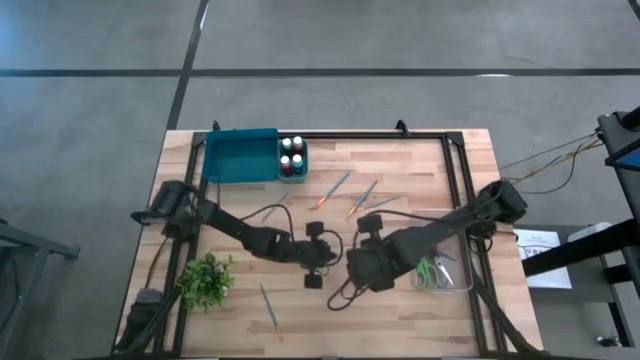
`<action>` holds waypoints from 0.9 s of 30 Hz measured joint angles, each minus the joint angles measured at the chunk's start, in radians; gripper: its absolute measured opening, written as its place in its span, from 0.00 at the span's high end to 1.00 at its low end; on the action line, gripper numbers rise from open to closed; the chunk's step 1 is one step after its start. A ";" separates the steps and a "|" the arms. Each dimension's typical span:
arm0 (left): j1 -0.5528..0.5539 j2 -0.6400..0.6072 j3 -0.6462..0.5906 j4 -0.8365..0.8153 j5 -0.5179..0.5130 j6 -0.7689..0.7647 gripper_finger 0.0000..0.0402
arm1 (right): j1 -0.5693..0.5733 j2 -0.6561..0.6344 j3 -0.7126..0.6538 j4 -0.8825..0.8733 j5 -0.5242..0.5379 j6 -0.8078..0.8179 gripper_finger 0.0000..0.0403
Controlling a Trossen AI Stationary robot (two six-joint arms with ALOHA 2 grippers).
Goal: Pick & Place Paint Supplies
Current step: Put the blue paint brush into the blue bin
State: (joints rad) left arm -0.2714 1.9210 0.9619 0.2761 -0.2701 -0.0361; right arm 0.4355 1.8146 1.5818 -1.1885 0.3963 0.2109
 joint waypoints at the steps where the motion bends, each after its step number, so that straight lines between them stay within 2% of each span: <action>1: 0.000 -0.026 0.000 -0.035 -0.020 0.008 0.97 | 0.009 -0.012 0.000 0.002 0.020 0.000 0.98; 7: -0.001 -0.190 0.000 -0.302 -0.159 0.035 0.97 | 0.057 -0.071 0.000 0.019 0.055 0.044 0.98; 16: 0.018 -0.447 -0.002 -0.781 -0.376 -0.062 0.97 | 0.126 -0.085 0.000 0.026 0.129 0.078 0.98; 22: 0.113 -0.645 -0.003 -0.992 -0.388 -0.066 0.97 | 0.130 -0.086 0.000 0.030 0.170 0.098 0.98; 27: 0.292 -0.756 -0.003 -1.134 -0.339 -0.066 0.97 | 0.130 -0.085 0.000 0.070 0.197 0.070 0.98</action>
State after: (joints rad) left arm 0.0207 1.1646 0.9592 -0.8580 -0.6092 -0.1020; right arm 0.5655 1.7294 1.5822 -1.1181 0.5933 0.2807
